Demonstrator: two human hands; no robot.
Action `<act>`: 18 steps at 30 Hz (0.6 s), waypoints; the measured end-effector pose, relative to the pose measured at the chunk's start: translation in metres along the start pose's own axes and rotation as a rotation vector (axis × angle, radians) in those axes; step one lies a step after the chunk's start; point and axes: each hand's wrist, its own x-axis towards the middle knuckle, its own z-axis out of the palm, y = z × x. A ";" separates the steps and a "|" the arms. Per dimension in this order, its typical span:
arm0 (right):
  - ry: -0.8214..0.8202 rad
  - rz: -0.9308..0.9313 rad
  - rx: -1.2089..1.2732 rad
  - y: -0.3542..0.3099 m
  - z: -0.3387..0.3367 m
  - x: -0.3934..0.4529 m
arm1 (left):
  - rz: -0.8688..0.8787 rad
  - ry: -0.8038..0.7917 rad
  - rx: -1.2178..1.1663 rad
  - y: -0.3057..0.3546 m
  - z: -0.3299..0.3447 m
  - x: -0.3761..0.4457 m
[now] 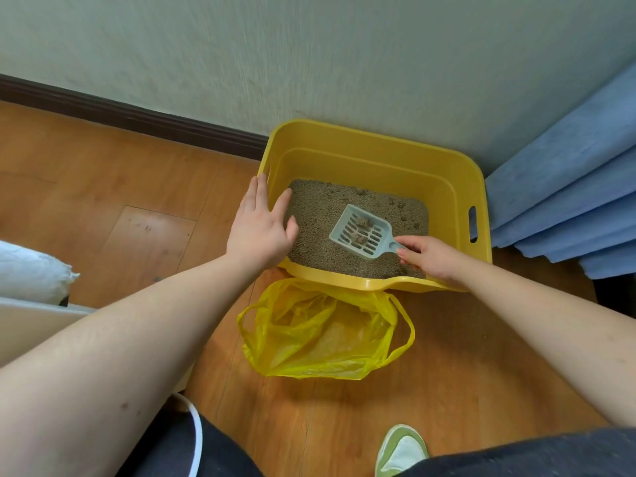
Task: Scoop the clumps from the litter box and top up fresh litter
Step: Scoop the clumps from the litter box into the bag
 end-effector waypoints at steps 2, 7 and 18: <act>0.016 -0.002 -0.027 0.001 -0.001 -0.001 | 0.002 0.009 0.001 0.000 0.002 0.000; 0.014 0.015 -0.062 0.004 -0.003 -0.007 | 0.006 0.021 -0.006 -0.002 0.004 0.002; 0.106 -0.050 -0.110 -0.012 -0.002 -0.031 | 0.039 0.029 0.057 -0.001 0.004 0.001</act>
